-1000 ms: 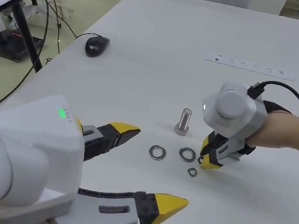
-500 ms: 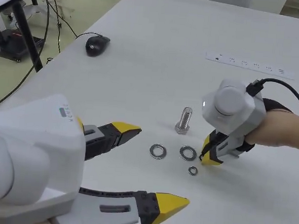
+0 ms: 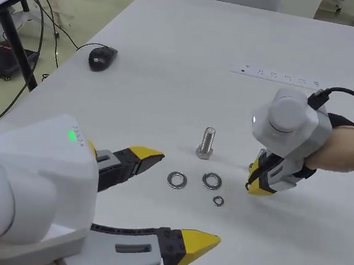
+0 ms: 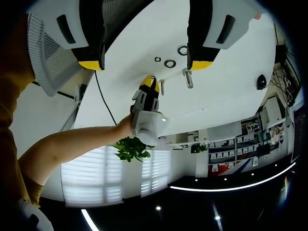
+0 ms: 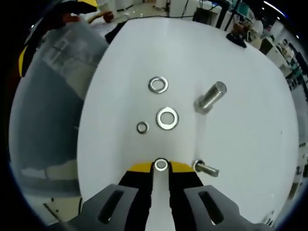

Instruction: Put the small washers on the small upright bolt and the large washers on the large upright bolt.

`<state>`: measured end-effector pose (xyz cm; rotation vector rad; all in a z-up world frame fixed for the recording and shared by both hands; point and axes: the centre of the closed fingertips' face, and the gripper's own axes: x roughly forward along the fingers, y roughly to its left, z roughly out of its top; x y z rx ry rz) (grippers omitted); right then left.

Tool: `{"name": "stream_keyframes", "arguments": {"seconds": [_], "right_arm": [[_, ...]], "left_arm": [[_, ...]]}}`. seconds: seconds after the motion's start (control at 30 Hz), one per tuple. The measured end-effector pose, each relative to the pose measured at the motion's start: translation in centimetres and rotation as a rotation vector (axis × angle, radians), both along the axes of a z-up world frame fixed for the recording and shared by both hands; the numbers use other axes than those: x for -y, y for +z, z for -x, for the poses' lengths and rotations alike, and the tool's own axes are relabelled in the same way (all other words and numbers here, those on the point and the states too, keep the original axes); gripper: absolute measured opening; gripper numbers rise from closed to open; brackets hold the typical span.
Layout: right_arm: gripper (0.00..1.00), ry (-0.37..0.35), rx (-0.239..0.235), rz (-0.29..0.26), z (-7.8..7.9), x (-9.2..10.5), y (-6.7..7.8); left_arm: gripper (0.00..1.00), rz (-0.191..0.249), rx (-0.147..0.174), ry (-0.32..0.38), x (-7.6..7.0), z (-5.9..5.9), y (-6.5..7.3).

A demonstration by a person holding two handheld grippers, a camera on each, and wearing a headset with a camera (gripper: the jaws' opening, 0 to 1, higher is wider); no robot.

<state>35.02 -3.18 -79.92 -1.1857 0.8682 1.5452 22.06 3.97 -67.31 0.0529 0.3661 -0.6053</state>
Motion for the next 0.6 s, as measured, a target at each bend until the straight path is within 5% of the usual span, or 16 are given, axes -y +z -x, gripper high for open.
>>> {"name": "stream_keyframes", "arguments": {"seconds": [0.6], "right_arm": [[0.12, -0.08, 0.078, -0.032, -3.4, 1.0, 3.4]], "left_arm": [[0.69, -0.004, 0.002, -0.032, 0.8, 0.0, 0.0]]}}
